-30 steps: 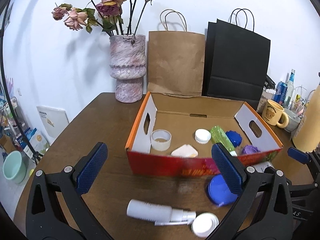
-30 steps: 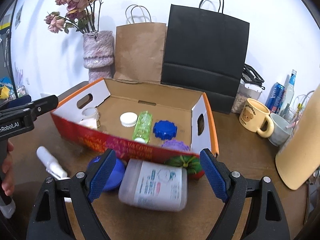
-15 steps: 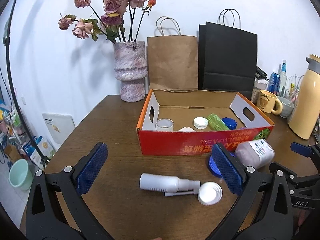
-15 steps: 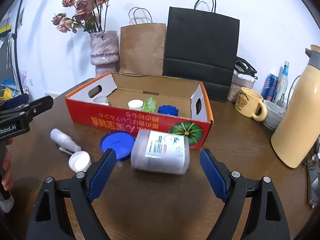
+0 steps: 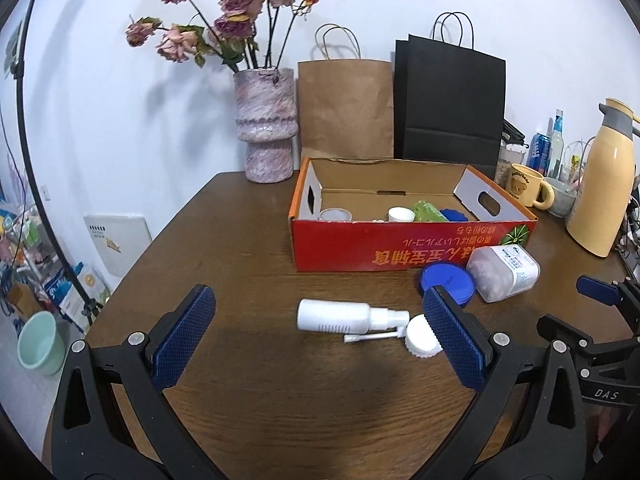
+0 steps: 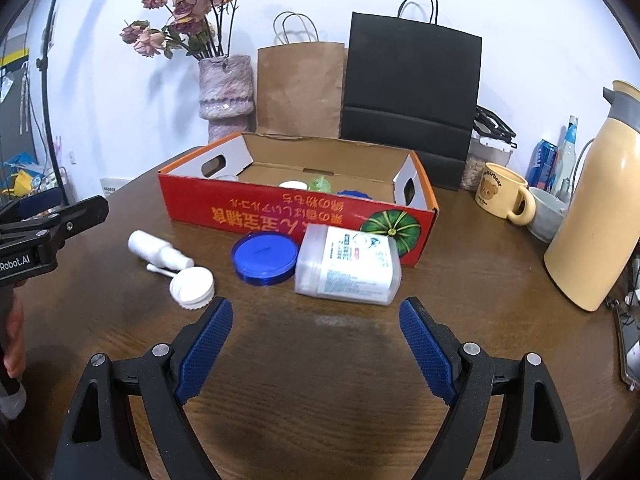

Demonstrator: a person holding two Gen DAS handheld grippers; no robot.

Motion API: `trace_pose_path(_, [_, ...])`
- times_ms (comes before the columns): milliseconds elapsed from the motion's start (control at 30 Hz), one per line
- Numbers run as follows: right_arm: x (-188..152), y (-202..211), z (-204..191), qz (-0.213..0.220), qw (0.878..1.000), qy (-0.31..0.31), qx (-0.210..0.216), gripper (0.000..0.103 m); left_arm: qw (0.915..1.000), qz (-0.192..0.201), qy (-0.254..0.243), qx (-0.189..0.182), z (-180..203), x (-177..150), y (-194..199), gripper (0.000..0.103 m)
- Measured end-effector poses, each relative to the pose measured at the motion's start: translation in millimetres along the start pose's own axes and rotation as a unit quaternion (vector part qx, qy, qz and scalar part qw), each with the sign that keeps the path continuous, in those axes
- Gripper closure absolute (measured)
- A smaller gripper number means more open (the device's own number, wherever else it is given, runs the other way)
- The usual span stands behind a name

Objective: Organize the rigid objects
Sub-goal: 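Withdraw both open grippers from the box back over the table, then lower the right gripper onto the white round screw cap and close on it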

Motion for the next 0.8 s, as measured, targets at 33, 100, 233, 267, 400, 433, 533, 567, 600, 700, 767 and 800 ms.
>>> trace_pose_path(33, [-0.9,0.3,-1.2,0.0,1.0,0.0,0.0,0.013,1.0,-0.001,0.0,0.0,-1.2,-1.2,1.0,0.0])
trace_pose_path(100, [-1.9,0.5,-2.0,0.0,1.0,0.0,-0.002,0.013,1.0,-0.001,-0.002,-0.004,-2.1,-3.2,2.2,0.0])
trace_pose_path(233, [-3.2,0.0,-2.9,-0.002,1.0,-0.001,-0.004,0.013,0.9999,-0.003,-0.01,-0.009,-4.9,-7.9,4.8,0.0])
trace_pose_path(267, [-3.3,-0.1,-3.2,-0.002,1.0,-0.001,-0.003,0.013,0.9999,-0.003,-0.011,-0.009,-6.1,-8.3,4.8,0.0])
trace_pose_path(400, [-5.7,-4.7,-8.1,-0.012,1.0,0.001,0.0,0.013,0.9999,-0.007,-0.011,-0.009,-13.8,-11.9,5.0,0.0])
trace_pose_path(433, [-6.4,-5.8,-9.9,-0.014,1.0,0.002,0.001,0.013,0.9999,-0.009,-0.011,-0.008,-16.5,-12.8,4.8,0.0])
trace_pose_path(533, [-9.9,-10.6,-19.8,-0.026,1.0,0.012,0.008,0.013,0.9999,-0.01,-0.01,-0.006,-24.6,-14.9,4.8,0.0])
trace_pose_path(567, [-11.1,-12.7,-24.7,-0.031,0.999,0.018,0.011,0.013,0.9999,-0.011,-0.009,-0.006,-27.4,-16.0,4.7,0.0])
trace_pose_path(600, [-11.8,-14.5,-28.5,-0.035,0.999,0.022,0.014,0.013,0.9999,-0.012,-0.009,-0.006,-29.4,-16.8,4.4,0.0])
trace_pose_path(700, [-14.5,-23.1,-42.3,-0.051,0.998,0.034,0.022,0.013,0.9998,-0.016,-0.011,-0.005,-33.8,-19.8,3.5,0.0])
trace_pose_path(767, [-15.3,-30.3,-51.6,-0.063,0.997,0.041,0.026,0.013,0.9998,-0.018,-0.011,-0.004,-35.6,-20.9,3.0,0.0])
trace_pose_path(800, [-15.5,-33.6,-55.1,-0.068,0.996,0.044,0.027,0.013,0.9998,-0.019,-0.01,-0.002,-36.6,-21.1,3.1,0.0])
Point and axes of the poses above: each gripper's, at about its wrist camera, not at the fingertips, and y roughly against the way its jaws point, z to its right, x to its top, the point moved 3 cm from there along -y, roughly the way its jaws point, and after that the axes turned 13 degrees about -y, right-handed, at the moved point
